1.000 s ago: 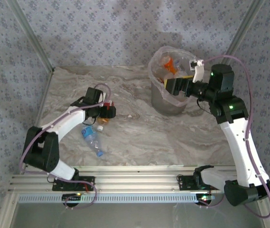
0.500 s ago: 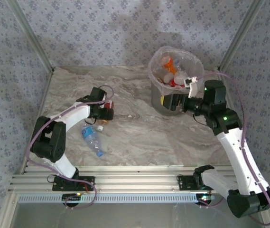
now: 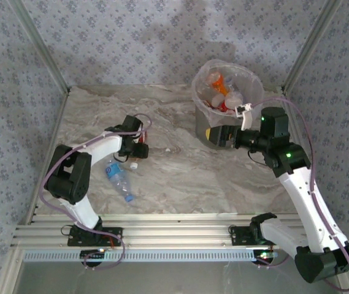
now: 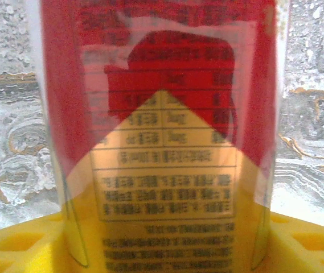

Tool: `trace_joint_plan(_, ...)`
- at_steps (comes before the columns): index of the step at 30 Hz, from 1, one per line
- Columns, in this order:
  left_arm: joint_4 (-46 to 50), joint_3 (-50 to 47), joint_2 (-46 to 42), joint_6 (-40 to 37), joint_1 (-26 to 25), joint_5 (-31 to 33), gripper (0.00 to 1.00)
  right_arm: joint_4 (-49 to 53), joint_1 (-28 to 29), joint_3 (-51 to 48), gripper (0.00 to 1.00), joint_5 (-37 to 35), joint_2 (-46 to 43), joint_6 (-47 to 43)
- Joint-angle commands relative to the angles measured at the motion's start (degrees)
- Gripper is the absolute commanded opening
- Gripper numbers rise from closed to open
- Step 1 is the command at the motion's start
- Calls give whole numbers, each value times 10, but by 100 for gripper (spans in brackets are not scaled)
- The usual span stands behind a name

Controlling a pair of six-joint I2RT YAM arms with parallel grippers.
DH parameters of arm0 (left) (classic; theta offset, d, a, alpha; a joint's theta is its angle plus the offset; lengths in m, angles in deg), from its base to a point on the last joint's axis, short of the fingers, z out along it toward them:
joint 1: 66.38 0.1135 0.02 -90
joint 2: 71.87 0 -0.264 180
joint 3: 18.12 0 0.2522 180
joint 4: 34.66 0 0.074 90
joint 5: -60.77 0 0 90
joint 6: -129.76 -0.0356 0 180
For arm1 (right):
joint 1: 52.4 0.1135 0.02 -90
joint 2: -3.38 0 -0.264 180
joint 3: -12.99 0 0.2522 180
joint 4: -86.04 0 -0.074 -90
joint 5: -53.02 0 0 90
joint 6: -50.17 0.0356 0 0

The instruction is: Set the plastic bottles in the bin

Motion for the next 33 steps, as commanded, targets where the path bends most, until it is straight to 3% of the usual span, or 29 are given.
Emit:
trace_joint_plan(1, 2, 12, -8, 6, -7, -14, 64, -7, 3, -4, 100, -5, -11, 10)
trace_joint_plan(5, -29, 0, -46, 3, -18, -41, 57, -5, 4, -8, 100, -40, -15, 26)
trace_joint_plan(10, -114, -37, -119, 17, -31, -143, 57, -20, 4, -28, 100, -90, -30, 67)
trace_joint_plan(21, -301, -95, -231, 102, -108, -332, 56, -110, 44, -62, 100, -61, 7, 113)
trace_joint_plan(27, -313, -63, -242, 119, -183, -345, 56, -141, 83, -52, 100, -84, 47, 118)
trace_joint_plan(33, -320, -44, -238, 131, -225, -343, 56, -147, 111, -35, 100, -98, 82, 114)
